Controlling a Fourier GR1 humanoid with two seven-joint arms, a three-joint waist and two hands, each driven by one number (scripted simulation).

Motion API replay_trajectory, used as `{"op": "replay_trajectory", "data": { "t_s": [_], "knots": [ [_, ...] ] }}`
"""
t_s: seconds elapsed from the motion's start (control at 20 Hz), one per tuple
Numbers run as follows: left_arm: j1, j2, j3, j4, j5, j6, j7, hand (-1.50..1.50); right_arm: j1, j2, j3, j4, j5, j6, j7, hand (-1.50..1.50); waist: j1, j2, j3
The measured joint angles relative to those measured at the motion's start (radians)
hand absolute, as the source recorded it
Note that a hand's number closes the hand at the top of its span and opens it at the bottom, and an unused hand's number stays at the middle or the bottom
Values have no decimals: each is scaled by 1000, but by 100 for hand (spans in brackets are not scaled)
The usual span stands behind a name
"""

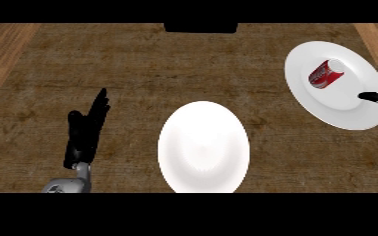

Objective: Pick the can from the plate and place it in the plate

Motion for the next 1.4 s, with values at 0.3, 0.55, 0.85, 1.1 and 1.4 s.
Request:
{"op": "replay_trajectory", "data": {
  "t_s": [0.3, 0.55, 0.85, 1.1, 1.4],
  "knots": [
    [6, 6, 14, 24, 9, -15, -30, 0, 15, 9, 5, 4, -2, 20, -56, -150, 3, 1, 0],
    [-11, 3, 25, 43, 10, -14, -35, 0, 29, 28, 12, 5, 2, -32, -67, -150, -1, -1, -1],
    [-12, 2, 15, 18, 2, -17, -6, 0, 28, 39, 26, 18, 20, -114, -51, -150, 5, 0, 0],
    [8, 11, 21, -1, 10, -29, -7, 0, 47, 35, 29, 30, 23, -140, -55, -150, 6, 1, 0],
    [-8, 4, 23, 8, 6, -23, 3, 0, 75, 15, 28, 42, 27, -167, -65, -150, 8, 3, 1]
  ]
}}
